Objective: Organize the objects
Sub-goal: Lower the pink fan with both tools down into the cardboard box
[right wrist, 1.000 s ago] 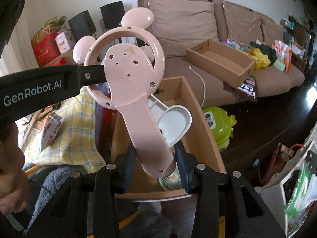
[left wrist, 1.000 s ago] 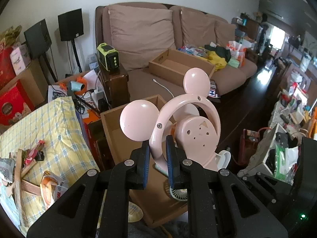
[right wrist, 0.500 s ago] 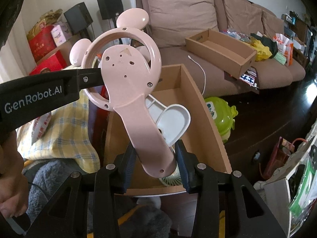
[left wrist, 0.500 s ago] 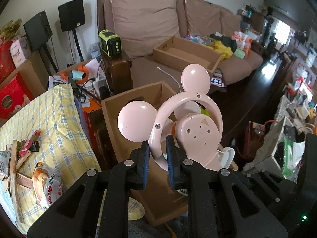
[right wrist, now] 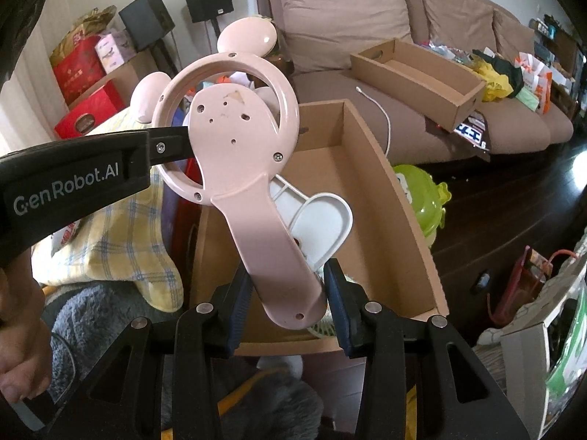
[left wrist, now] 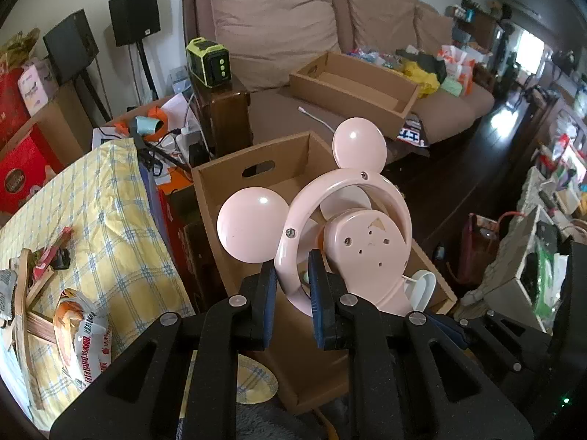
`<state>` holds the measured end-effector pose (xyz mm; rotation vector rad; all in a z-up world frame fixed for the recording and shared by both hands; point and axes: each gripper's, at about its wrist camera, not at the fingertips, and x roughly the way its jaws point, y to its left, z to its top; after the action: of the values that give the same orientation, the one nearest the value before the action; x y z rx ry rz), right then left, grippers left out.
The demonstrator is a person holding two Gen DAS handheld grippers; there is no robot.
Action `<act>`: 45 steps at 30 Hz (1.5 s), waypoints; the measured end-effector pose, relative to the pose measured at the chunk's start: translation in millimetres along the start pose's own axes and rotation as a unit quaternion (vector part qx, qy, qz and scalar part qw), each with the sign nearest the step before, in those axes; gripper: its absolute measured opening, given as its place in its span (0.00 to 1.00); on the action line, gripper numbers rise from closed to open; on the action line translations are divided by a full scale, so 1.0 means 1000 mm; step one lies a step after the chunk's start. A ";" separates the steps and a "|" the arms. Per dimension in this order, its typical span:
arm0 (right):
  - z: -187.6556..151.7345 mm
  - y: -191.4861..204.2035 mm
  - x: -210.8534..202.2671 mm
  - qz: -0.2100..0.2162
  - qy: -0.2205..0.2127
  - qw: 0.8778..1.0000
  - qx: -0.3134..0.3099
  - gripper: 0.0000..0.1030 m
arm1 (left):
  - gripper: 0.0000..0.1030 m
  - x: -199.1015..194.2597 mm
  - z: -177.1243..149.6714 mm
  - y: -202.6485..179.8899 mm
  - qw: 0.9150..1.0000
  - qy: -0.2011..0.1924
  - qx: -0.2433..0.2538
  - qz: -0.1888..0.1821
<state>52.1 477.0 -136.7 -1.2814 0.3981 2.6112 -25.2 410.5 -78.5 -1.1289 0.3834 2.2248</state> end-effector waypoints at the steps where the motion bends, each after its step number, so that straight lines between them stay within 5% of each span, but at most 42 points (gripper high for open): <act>1: -0.001 0.000 0.001 0.000 0.001 1.000 0.000 0.39 | 0.15 0.001 -0.001 0.000 1.000 0.001 0.000 0.000; 45: -0.021 -0.003 0.055 0.029 0.059 0.998 0.011 0.39 | 0.15 0.050 -0.027 0.011 0.998 0.057 -0.006 0.015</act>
<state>35.5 476.1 -192.8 -1.4432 0.4886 2.5770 -38.0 408.3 -134.9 -1.2691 0.4372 2.1971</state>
